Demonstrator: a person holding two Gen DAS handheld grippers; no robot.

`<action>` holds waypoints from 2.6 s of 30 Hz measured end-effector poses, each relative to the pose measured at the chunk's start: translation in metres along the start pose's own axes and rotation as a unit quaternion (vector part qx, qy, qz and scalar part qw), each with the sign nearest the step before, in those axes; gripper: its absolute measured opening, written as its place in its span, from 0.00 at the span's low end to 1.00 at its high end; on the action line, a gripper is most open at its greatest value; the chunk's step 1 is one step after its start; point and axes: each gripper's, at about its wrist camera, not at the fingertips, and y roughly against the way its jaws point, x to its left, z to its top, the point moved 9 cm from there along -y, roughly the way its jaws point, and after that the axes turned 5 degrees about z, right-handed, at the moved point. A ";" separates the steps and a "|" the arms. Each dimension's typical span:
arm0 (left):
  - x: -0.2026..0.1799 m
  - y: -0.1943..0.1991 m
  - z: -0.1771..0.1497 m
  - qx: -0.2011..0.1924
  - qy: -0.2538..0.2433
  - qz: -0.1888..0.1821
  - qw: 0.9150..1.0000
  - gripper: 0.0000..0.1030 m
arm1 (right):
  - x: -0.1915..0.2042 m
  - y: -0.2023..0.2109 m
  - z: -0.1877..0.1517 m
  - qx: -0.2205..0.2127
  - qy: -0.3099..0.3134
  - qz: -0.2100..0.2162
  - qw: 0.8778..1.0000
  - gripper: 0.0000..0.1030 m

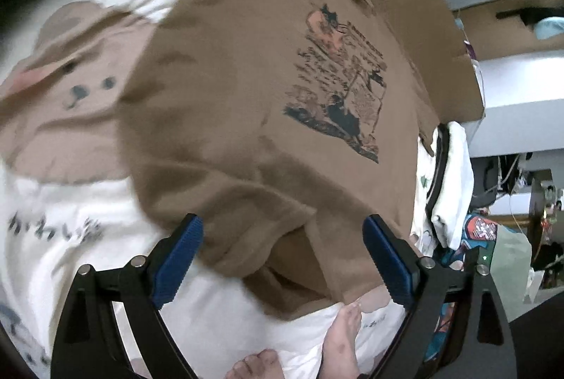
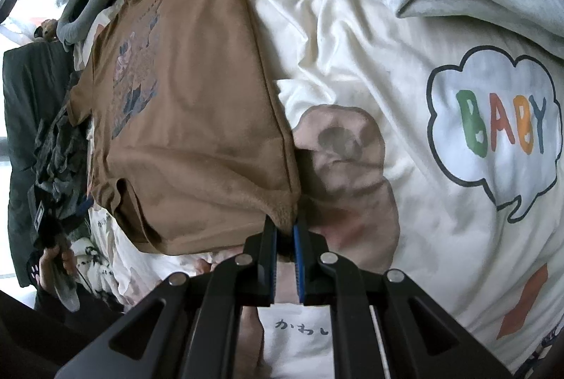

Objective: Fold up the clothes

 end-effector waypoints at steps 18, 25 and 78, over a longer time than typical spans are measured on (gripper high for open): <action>0.052 -0.025 -0.049 0.007 0.055 0.019 0.998 0.36 | 0.000 0.000 -0.001 0.007 0.009 -0.014 1.000 0.07; 0.054 -0.044 -0.055 0.004 0.057 0.019 0.998 0.36 | -0.002 -0.003 -0.004 0.015 0.008 -0.021 1.000 0.07; 0.098 0.080 -0.061 0.036 -0.008 0.096 0.995 0.04 | 0.025 0.033 -0.032 0.002 0.061 -0.030 0.998 0.07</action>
